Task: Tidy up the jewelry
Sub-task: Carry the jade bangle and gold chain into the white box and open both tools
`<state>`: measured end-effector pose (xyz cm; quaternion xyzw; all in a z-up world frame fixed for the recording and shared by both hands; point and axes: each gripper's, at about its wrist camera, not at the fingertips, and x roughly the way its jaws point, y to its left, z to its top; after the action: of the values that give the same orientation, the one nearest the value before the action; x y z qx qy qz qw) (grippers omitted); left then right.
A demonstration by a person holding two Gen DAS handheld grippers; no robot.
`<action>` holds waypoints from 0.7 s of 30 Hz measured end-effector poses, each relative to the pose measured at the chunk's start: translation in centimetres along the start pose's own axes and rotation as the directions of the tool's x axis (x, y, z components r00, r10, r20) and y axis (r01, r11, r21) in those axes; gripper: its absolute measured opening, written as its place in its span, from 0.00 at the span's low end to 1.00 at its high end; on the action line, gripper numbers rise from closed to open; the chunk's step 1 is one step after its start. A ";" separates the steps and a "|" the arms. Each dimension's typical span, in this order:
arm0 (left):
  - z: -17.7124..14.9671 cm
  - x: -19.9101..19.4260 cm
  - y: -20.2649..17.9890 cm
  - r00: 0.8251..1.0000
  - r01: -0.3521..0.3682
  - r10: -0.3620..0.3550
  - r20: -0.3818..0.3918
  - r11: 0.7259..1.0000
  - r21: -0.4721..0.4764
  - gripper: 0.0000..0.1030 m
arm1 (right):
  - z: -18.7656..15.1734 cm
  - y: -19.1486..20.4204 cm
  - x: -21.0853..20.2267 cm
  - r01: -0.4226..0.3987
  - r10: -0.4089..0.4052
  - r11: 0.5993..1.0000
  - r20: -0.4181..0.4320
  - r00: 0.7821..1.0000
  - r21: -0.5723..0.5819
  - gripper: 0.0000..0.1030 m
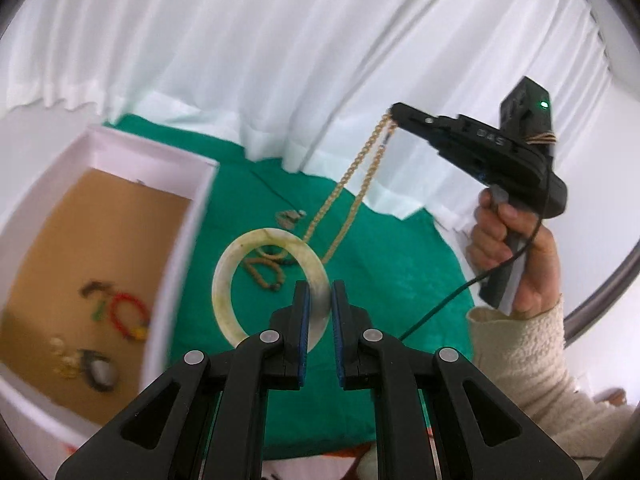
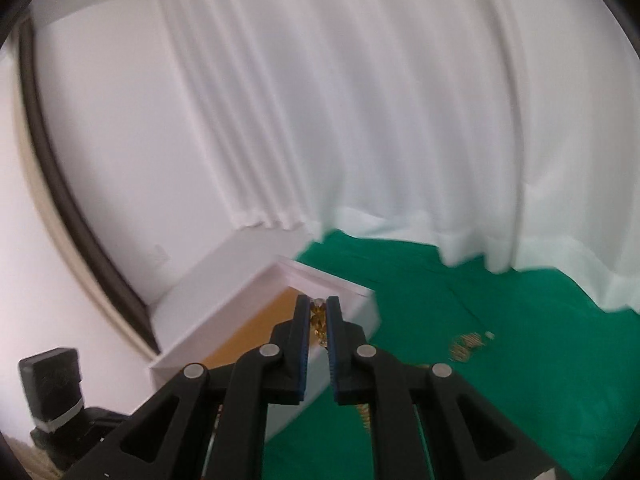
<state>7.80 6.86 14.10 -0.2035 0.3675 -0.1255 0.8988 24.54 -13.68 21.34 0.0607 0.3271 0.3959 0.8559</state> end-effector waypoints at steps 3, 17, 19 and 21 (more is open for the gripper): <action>0.9 -3.2 2.5 0.996 -0.080 0.081 0.038 0.997 -0.023 0.08 | 1.6 3.7 0.5 -0.074 0.074 0.996 0.008 0.997 -0.046 0.08; 1.6 -2.0 17.3 0.886 -0.461 0.464 0.002 0.882 -0.097 0.08 | 1.5 15.6 15.0 -0.273 0.251 0.954 -0.167 0.953 -0.121 0.08; 1.3 -0.4 19.4 0.874 -0.485 0.484 -0.033 0.868 -0.108 0.09 | -0.1 16.4 18.3 -0.269 0.238 0.955 -0.218 0.947 -0.127 0.08; 0.8 1.0 21.1 0.852 -0.523 0.520 -0.061 0.846 -0.102 0.09 | -1.8 16.8 21.3 -0.262 0.219 0.956 -0.271 0.937 -0.134 0.08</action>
<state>10.64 25.39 4.36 -0.1457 0.4295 0.1414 0.8800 22.76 12.68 15.11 -0.0228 0.3893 0.5284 0.7541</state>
